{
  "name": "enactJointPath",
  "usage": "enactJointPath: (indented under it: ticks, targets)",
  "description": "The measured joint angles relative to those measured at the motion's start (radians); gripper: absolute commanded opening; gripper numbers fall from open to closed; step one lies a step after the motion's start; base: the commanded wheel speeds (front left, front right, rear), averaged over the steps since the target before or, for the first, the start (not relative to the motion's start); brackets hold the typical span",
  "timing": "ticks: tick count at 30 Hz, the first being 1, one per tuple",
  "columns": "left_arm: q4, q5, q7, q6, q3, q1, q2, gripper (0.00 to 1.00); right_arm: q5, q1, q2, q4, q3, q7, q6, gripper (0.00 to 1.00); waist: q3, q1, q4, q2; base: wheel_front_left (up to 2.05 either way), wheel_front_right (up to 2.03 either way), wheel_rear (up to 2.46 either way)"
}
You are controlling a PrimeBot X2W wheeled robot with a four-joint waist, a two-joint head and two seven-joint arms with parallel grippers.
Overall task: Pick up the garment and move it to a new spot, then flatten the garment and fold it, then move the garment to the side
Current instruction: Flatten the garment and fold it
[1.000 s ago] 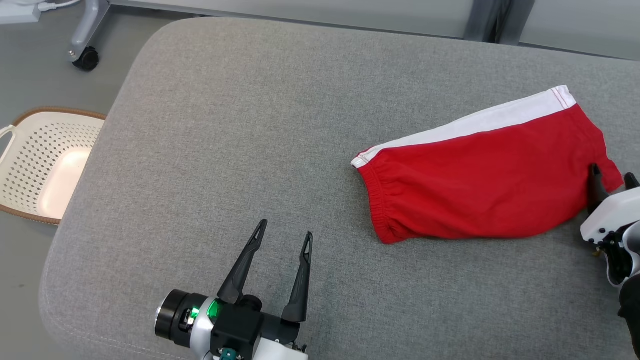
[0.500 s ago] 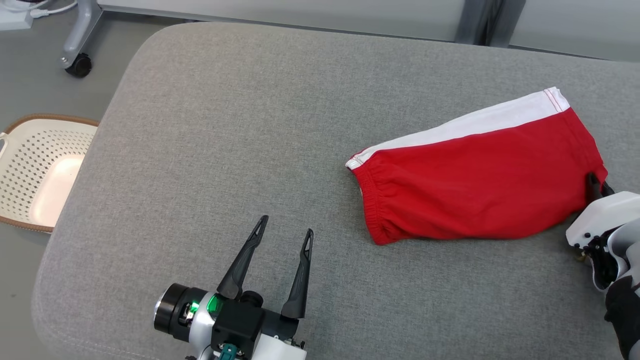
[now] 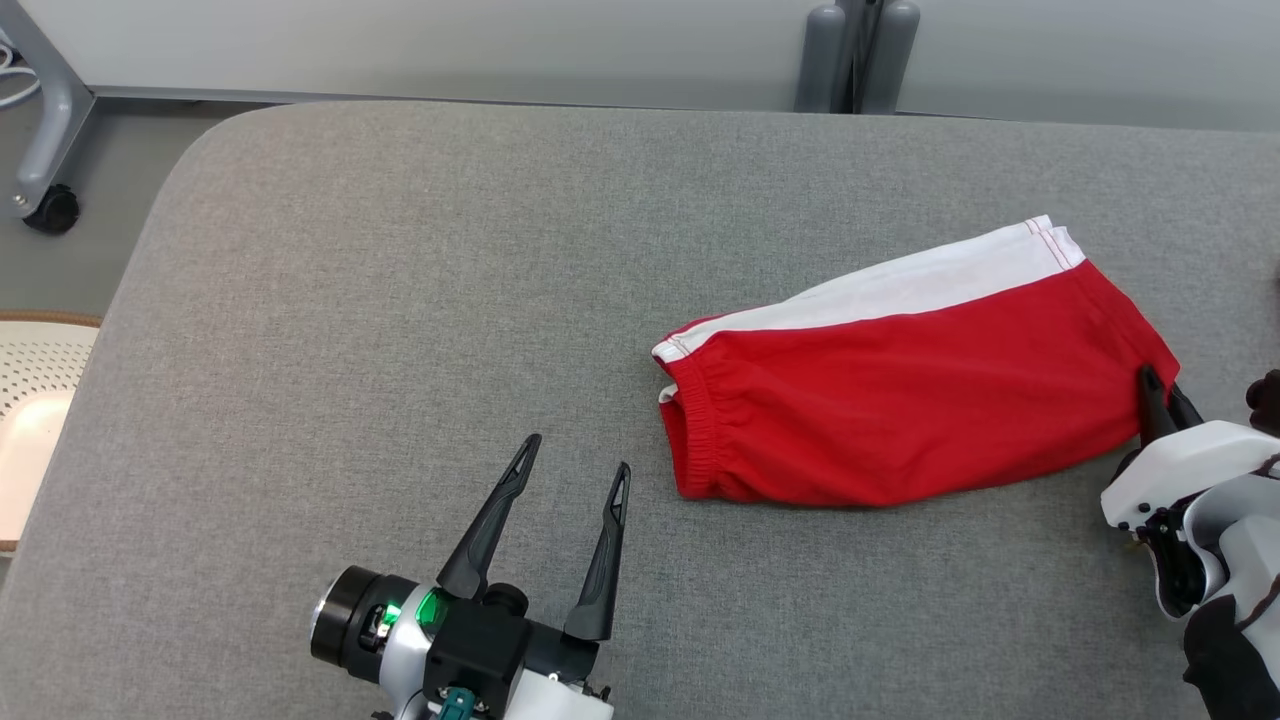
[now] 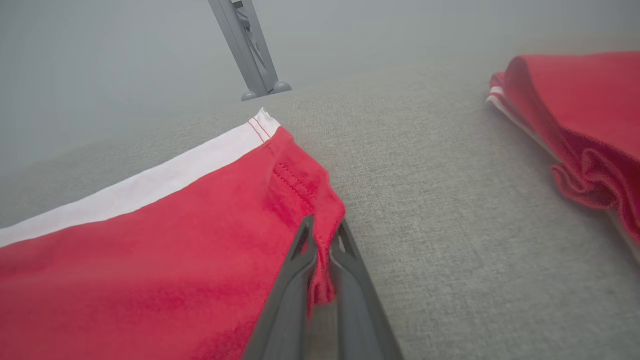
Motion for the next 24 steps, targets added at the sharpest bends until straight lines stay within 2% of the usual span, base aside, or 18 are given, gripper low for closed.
enactJointPath:
  ticks: [10,24]
  targets:
    - [0.002,-0.002,0.000,0.000,0.012,0.005,-0.002,1.00,0.021,0.051,-0.024,-0.089,-0.015,-0.001,0.000,0.00,-0.020,0.0000,-0.015,0.0000,0.00,0.00,0.00]
    - [0.010,-0.007,0.000,-0.009,0.025,0.019,-0.010,1.00,0.010,0.204,0.015,-0.225,-0.064,-0.001,0.000,0.00,-0.067,0.0000,-0.097,0.0000,0.00,0.00,0.00]
